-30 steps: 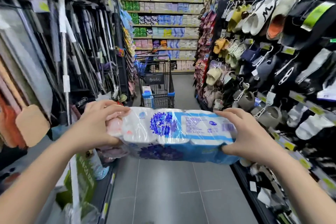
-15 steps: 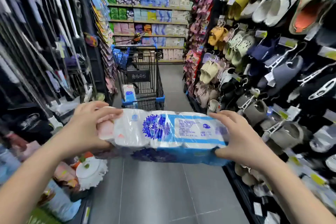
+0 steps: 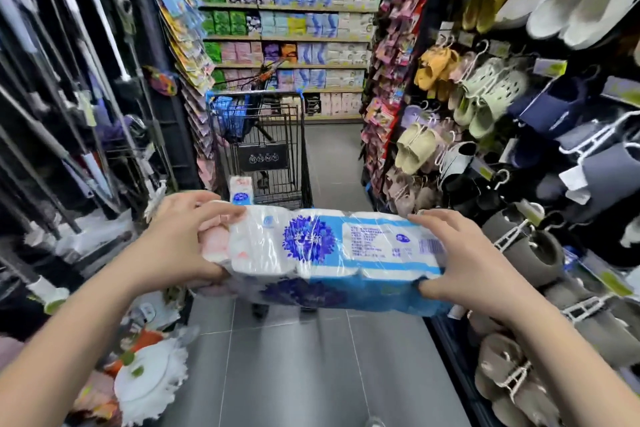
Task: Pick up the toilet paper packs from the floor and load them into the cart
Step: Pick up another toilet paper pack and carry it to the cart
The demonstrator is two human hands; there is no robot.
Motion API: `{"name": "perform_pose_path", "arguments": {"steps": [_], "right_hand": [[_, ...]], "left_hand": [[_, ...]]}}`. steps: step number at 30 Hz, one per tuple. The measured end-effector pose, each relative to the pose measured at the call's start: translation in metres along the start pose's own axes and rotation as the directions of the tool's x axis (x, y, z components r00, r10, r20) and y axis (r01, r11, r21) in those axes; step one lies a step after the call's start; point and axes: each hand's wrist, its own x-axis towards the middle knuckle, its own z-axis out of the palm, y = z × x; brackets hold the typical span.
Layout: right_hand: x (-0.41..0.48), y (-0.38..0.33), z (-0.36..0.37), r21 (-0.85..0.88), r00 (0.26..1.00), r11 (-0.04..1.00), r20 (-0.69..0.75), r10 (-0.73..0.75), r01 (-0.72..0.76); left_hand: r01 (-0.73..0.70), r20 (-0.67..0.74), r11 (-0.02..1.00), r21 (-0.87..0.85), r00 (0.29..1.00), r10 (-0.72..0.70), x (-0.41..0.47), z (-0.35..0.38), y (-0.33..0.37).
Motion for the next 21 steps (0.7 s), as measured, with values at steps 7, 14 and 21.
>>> {"name": "perform_pose_path", "arguments": {"steps": [7, 14, 21], "right_hand": [[0.107, 0.096, -0.018, -0.011, 0.996, 0.997, -0.045, -0.082, 0.081], [0.204, 0.173, -0.035, 0.022, 0.991, 0.991, -0.010, -0.130, 0.130], [0.295, 0.209, -0.031, 0.045, 0.982, 0.982, 0.004, -0.186, 0.186]], "left_hand": [[0.062, -0.032, 0.998, 0.003, 0.998, -0.062, 0.113, 0.029, 0.026], [0.122, -0.029, 0.992, 0.012, 0.992, -0.121, 0.212, 0.046, 0.058], [0.166, -0.036, 0.986, -0.005, 0.986, -0.166, 0.277, 0.056, 0.048]]}}
